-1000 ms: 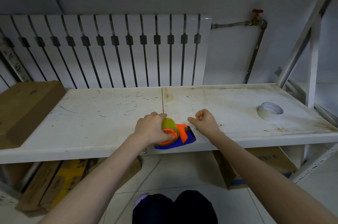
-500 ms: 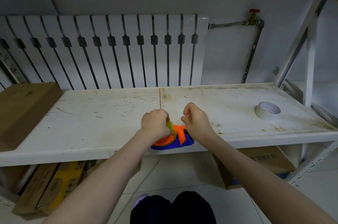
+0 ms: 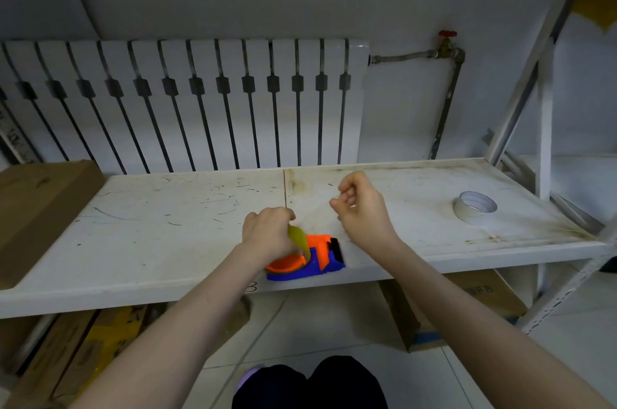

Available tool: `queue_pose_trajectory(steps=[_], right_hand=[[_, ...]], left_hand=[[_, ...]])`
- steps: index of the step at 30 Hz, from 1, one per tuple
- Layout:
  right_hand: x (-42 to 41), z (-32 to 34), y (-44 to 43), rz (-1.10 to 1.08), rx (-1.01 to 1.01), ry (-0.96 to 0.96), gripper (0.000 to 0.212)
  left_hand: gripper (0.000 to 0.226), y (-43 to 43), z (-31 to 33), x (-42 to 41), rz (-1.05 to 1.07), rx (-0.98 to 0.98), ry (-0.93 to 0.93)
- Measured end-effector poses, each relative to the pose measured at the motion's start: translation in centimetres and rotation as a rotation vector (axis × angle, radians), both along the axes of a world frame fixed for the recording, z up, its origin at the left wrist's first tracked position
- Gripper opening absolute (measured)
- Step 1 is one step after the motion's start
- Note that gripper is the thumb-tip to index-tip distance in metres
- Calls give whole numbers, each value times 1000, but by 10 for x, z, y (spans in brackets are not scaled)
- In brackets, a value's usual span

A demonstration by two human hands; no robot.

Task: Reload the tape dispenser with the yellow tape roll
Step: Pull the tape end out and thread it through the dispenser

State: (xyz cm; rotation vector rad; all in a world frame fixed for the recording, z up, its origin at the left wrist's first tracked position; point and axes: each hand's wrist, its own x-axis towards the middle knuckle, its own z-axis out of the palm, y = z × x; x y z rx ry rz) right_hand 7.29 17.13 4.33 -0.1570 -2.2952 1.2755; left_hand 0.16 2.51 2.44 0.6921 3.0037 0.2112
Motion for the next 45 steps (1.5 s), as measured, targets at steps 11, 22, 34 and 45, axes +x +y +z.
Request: queue_pose_trajectory(steps=[11, 22, 34, 45], right_hand=[[-25, -75, 25, -204, -404, -382, 35], [-25, -103, 27, -152, -573, -462, 25], [-18, -112, 35, -166, -605, -459, 12], [-19, -103, 35, -178, -566, -512, 7]], left_hand=[[64, -23, -2, -12, -33, -54, -24], [51, 1, -19, -1, -268, -136, 130], [37, 10, -42, 5, -366, -123, 188], [32, 11, -43, 2, -374, -110, 165]])
